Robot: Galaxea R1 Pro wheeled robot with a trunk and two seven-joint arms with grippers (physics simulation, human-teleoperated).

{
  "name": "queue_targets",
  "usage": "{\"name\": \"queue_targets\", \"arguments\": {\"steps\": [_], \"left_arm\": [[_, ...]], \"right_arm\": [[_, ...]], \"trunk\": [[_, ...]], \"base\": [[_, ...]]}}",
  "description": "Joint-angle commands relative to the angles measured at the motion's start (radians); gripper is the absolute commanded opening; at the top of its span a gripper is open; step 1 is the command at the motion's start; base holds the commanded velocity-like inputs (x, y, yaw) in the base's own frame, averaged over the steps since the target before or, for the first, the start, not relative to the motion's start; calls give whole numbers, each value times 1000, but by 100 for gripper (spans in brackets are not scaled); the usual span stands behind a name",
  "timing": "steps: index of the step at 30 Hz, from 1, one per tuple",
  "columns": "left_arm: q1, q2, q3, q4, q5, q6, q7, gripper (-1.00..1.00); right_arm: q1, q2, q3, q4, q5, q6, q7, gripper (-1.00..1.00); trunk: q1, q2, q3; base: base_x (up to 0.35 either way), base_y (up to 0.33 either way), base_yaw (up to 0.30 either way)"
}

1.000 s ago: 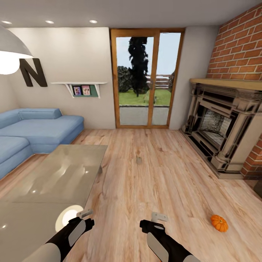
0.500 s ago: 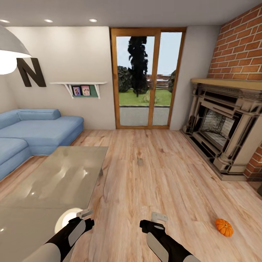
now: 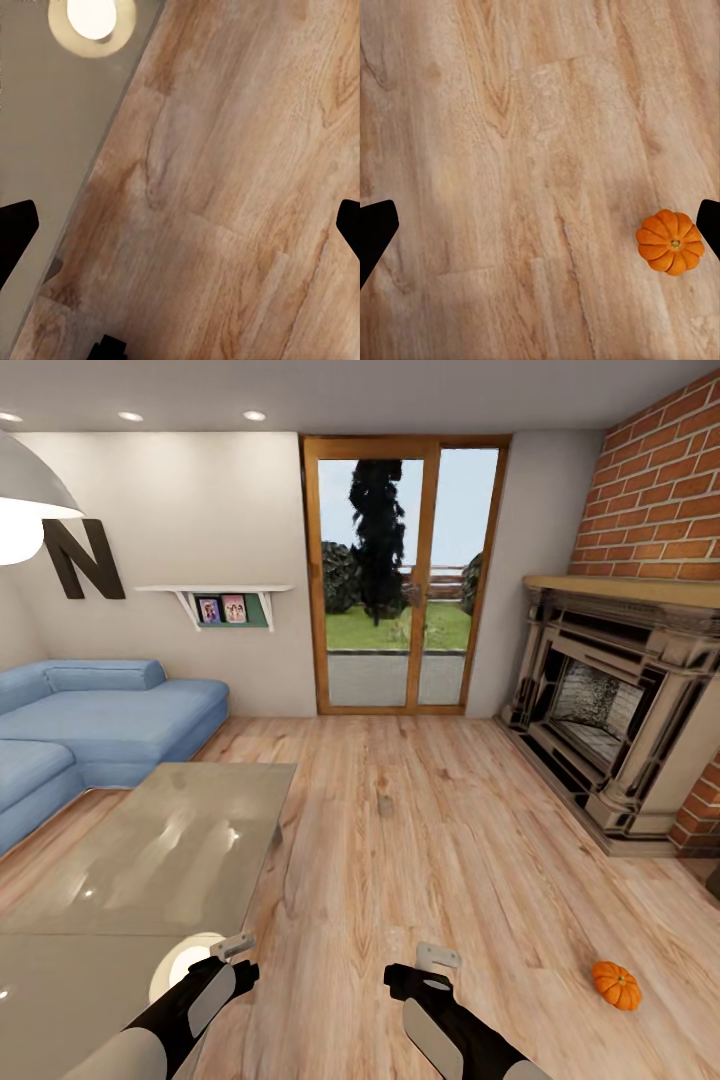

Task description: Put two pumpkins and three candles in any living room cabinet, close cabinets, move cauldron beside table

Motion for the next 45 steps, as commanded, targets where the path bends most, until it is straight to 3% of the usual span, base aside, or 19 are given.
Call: {"name": "queue_targets", "arguments": {"steps": [1, 45], "left_arm": [[0, 1, -8, -2, 9, 3, 8, 100], [0, 0, -9, -2, 7, 2, 8, 100]], "right_arm": [[-1, -1, 5, -2, -3, 5, -8, 100], [-1, -1, 5, -3, -3, 4, -8, 100]], "trunk": [[0, -1, -1], [0, -1, -1]], "base": [[0, 0, 0], [43, 26, 0]]}}
